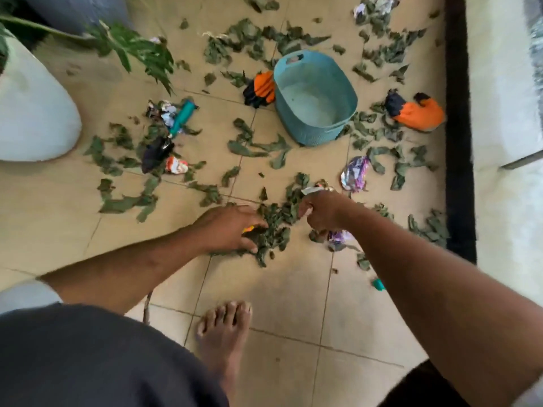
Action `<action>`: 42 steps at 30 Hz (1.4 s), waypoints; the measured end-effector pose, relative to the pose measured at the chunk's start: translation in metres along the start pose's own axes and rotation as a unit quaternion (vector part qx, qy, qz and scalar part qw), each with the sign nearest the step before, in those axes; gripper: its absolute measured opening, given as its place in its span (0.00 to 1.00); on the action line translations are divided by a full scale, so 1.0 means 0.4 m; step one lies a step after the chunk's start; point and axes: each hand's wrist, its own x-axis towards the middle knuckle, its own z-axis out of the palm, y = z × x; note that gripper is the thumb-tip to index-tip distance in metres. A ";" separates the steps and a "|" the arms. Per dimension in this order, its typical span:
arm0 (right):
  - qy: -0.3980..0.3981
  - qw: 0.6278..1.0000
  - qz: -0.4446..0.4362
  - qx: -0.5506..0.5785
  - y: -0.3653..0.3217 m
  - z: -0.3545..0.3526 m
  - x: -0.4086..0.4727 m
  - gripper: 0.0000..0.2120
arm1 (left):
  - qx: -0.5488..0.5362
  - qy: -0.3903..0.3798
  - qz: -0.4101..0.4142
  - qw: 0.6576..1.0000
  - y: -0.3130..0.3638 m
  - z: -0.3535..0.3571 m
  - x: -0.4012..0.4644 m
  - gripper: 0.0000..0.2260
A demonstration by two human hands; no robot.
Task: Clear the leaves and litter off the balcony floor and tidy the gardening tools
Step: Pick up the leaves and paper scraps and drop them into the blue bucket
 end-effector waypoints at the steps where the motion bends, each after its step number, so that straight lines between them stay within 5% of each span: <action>1: -0.018 1.000 -0.020 -0.016 -0.002 0.002 0.016 0.17 | 0.032 -0.019 0.017 0.999 -0.002 0.026 0.008 0.32; 8: -0.023 0.996 -0.066 0.055 -0.003 0.009 0.026 0.20 | 0.118 -0.014 0.051 0.992 0.010 0.102 -0.027 0.19; 12: -0.015 0.996 -0.091 -0.003 0.014 0.031 0.052 0.24 | -0.116 0.045 -0.036 0.992 0.012 0.100 -0.039 0.12; 15: -0.004 0.993 -0.102 -0.062 0.018 0.047 0.089 0.24 | -0.369 0.054 -0.162 0.914 0.017 0.073 -0.038 0.12; 18: -0.030 0.989 -0.105 -0.096 0.003 0.074 0.113 0.22 | -0.512 0.036 -0.249 0.821 -0.007 0.050 -0.062 0.21; 20: -0.028 0.987 -0.107 -0.118 -0.006 0.095 0.119 0.21 | -0.548 0.038 -0.264 0.793 -0.029 0.039 -0.089 0.23; 22: 0.001 0.983 -0.099 -0.152 -0.006 0.134 0.123 0.22 | -0.596 0.028 -0.235 0.768 -0.031 0.035 -0.116 0.13; 24: 0.038 0.976 -0.093 -0.192 0.001 0.183 0.127 0.28 | -0.649 0.022 -0.216 0.729 -0.022 0.039 -0.134 0.05; 26: 0.063 0.969 -0.103 -0.217 0.008 0.227 0.134 0.34 | -0.667 0.032 -0.229 0.708 -0.023 0.055 -0.138 0.07; 31: 0.029 0.955 -0.141 -0.261 0.009 0.275 0.137 0.24 | -0.599 0.024 -0.261 0.757 -0.035 0.099 -0.149 0.13; 35: 0.010 0.972 -0.170 -0.162 -0.011 0.270 0.130 0.21 | -0.556 -0.010 -0.276 0.784 -0.047 0.082 -0.155 0.13; 38: -0.009 0.968 -0.225 -0.112 -0.042 0.279 0.125 0.17 | -0.503 -0.068 -0.359 0.784 -0.034 0.139 -0.140 0.16; 40: -0.022 0.956 -0.260 -0.137 -0.056 0.302 0.121 0.12 | -0.589 -0.065 -0.380 0.710 0.024 0.286 -0.217 0.23; 42: -0.027 0.947 -0.281 -0.156 -0.063 0.327 0.113 0.10 | -0.492 -0.011 -0.337 0.803 0.109 0.520 -0.281 0.38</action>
